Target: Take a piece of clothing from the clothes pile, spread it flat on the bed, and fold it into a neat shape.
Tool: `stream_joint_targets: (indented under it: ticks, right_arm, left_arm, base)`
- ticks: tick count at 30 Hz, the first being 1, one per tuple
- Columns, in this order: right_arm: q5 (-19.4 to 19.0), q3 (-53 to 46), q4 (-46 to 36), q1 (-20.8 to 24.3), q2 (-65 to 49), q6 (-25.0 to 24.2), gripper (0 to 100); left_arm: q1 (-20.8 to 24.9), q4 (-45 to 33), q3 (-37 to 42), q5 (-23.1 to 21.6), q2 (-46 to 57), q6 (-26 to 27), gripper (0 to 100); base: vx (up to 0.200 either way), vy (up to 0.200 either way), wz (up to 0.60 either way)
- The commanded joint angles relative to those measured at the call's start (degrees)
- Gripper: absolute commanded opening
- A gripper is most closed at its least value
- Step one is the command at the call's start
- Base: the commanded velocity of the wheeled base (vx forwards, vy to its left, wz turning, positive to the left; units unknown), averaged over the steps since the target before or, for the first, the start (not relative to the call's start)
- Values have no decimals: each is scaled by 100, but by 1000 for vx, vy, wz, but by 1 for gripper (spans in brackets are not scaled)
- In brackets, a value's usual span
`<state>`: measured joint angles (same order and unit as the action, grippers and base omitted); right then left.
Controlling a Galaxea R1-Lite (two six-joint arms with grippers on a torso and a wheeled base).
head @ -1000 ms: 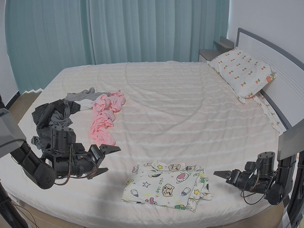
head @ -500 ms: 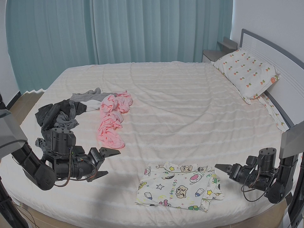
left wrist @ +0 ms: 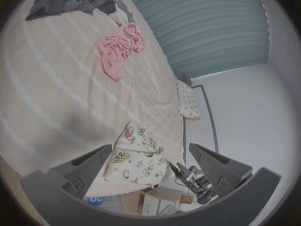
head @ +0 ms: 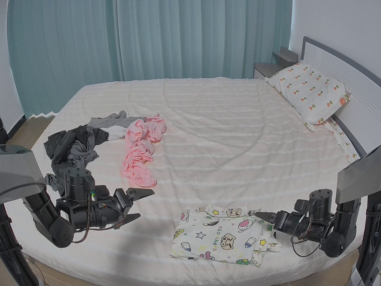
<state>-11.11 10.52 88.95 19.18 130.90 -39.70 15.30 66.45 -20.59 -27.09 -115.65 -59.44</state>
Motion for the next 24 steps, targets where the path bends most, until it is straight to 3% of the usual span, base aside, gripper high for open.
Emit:
stream_joint_targets:
  ticks: [1, 13, 14, 24]
  right_arm:
    - [38, 258, 52, 86, 498, 77, 100]
    - [30, 512, -10, 78, 524, 420, 100]
    - [30, 512, -10, 78, 524, 446, 0]
    - [30, 600, -45, -19, 621, 745, 0]
  left_arm:
    - [17, 131, 187, 2, -274, 3, 100]
    - [26, 131, 187, 19, -282, 3, 100]
    - [26, 131, 187, 19, -282, 3, 100]
    - [26, 140, 187, 28, -309, 12, 100]
  base:
    - [0, 0, 0]
    - [0, 0, 0]
    - [0, 0, 0]
    - [0, 0, 0]
